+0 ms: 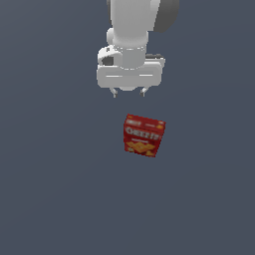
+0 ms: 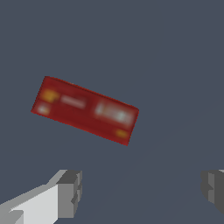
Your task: Pick up the object and move it to a goal position.
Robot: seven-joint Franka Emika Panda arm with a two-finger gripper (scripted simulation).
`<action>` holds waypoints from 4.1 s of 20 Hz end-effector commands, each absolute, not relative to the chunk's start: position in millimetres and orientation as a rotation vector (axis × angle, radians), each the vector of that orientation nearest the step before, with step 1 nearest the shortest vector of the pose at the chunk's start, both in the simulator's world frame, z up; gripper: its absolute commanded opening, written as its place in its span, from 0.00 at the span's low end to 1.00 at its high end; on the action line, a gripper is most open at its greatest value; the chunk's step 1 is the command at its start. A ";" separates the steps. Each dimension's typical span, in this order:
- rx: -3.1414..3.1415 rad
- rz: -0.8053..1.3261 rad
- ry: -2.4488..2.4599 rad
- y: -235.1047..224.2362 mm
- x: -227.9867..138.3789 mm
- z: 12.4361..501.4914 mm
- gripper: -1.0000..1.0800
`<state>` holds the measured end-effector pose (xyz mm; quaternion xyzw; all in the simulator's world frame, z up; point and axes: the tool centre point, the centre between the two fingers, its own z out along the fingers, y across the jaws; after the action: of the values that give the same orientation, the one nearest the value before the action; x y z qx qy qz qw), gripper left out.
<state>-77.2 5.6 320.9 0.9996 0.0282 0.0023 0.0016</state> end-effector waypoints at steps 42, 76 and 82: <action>3.034 -0.039 0.789 34.8 -62.7 285.4 0.96; 2.518 -0.001 1.878 67.7 -30.1 242.8 0.96; 2.512 -0.001 1.887 68.0 -29.9 242.0 0.96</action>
<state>-29.9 68.1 242.2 0.7995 0.6007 -0.0002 -0.0001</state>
